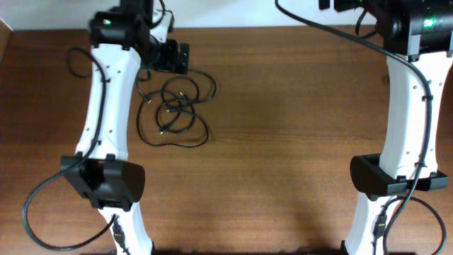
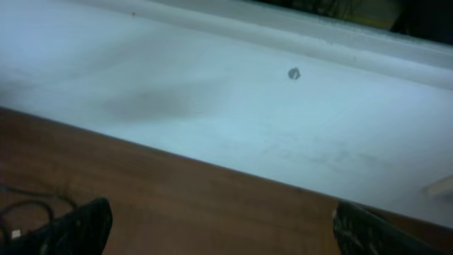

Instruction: Untangle cables

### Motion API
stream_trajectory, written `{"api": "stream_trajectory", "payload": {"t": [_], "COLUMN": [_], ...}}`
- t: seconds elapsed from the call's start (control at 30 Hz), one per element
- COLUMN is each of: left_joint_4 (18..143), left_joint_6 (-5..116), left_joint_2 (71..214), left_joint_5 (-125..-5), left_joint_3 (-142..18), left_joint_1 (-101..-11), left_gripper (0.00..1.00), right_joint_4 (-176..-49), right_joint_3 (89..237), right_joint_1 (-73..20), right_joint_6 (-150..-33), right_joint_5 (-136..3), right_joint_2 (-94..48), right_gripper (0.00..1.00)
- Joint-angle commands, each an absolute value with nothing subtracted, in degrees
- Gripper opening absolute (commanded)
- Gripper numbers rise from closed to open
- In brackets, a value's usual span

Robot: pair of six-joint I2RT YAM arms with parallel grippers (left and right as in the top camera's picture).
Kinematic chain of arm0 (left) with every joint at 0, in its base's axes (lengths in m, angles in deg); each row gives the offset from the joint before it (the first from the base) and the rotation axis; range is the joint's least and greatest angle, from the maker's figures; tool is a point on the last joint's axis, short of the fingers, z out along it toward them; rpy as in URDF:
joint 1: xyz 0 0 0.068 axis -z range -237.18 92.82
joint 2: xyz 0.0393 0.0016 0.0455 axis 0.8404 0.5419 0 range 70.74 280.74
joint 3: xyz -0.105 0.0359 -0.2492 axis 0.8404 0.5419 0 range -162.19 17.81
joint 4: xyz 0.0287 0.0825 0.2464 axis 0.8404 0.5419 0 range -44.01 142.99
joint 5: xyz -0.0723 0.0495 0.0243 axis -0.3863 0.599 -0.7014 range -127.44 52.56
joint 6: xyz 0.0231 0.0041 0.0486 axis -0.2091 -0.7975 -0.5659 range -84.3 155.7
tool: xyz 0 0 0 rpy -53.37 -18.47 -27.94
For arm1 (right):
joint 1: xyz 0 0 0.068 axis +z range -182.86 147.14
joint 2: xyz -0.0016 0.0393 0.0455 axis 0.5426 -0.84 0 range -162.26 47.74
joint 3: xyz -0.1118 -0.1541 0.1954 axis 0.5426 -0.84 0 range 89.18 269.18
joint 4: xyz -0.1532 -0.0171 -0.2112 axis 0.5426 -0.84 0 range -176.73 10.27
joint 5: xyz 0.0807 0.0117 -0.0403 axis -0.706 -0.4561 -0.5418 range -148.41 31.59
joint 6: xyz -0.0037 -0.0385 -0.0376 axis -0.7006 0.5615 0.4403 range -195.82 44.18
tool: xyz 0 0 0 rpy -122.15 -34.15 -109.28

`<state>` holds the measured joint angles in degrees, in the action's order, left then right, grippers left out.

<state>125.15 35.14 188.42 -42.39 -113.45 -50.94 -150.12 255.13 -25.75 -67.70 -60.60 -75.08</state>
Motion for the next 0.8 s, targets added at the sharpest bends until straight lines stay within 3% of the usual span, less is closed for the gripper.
{"api": "stream_trajectory", "payload": {"t": [0.0,0.27,0.4,0.5,0.63,0.77], "left_joint_4": [114.59,96.03,94.35,97.3,90.44,85.94], "left_joint_6": [33.26,32.43,37.26,37.22,36.17,38.73], "left_joint_2": [188.14,188.16,188.47,188.8,190.85,196.53], "left_joint_5": [-51.63,-47.94,-36.79,-41.86,-43.5,-44.62], "left_joint_3": [-102.17,-85.95,-77.67,-77.69,-77.69,-79.59], "left_joint_1": [-50.53,-37.11,-39.75,-43.91,-39.49,-42.2], "left_gripper": [1.0,0.99,0.99,0.99,0.99,0.99], "right_joint_4": [-152.52,-154.18,-155.04,-156.0,-156.87,-157.29], "right_joint_3": [255.41,255.37,255.37,255.37,255.37,255.37], "right_joint_1": [-26.53,-28.87,-28.85,-28.85,-28.81,-28.81], "right_joint_6": [-67.46,-67.48,-67.48,-67.5,-67.7,-67.67], "right_joint_5": [-60.1,-60.14,-60.25,-60.34,-60.34,-61.63], "right_joint_2": [-74.58,-74.58,-74.58,-74.58,-74.58,-74.58], "right_gripper": [0.99,0.99,0.99,0.99,0.99,0.99]}}
